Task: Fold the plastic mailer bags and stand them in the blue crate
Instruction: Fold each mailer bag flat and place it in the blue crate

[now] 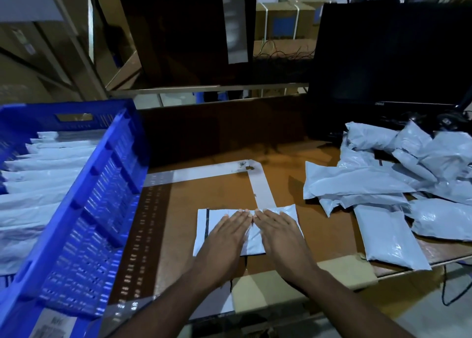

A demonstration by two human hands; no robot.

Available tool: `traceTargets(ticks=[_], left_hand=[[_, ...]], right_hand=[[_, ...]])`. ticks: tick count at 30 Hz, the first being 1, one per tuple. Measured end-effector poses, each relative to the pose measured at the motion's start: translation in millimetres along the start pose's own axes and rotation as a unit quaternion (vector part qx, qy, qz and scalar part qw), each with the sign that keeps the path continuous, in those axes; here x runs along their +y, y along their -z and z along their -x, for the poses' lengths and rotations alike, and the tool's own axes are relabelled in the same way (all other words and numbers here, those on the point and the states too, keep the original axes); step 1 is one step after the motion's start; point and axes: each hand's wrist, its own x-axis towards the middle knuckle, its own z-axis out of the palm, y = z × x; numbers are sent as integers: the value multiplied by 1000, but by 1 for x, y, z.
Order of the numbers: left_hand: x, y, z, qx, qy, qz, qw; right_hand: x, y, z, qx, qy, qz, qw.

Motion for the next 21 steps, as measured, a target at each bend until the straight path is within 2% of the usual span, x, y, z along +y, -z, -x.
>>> traceTargets(ticks=[4,6,10,12,15,21], left_hand=[[-1,5,6,-13,68,12,998],[-4,7,12,-25,95,16,995],[-4,13,15,-45,101,0,994],[-3,13,13,-37,102,-7,994],[-6,13,14,-40,101,7,994],[-12,8,18,-27,133,7,991]], right_hand=[[1,-3,11,34,4,-14,999],[-3,0,19,27,4,-20,999],[-4,13,15,5,-45,-37,998],[-1,12,10,-1,-58,15,998],[2,11,9,-51,-60,53,995],[11,16,25,-55,-90,-32,994]])
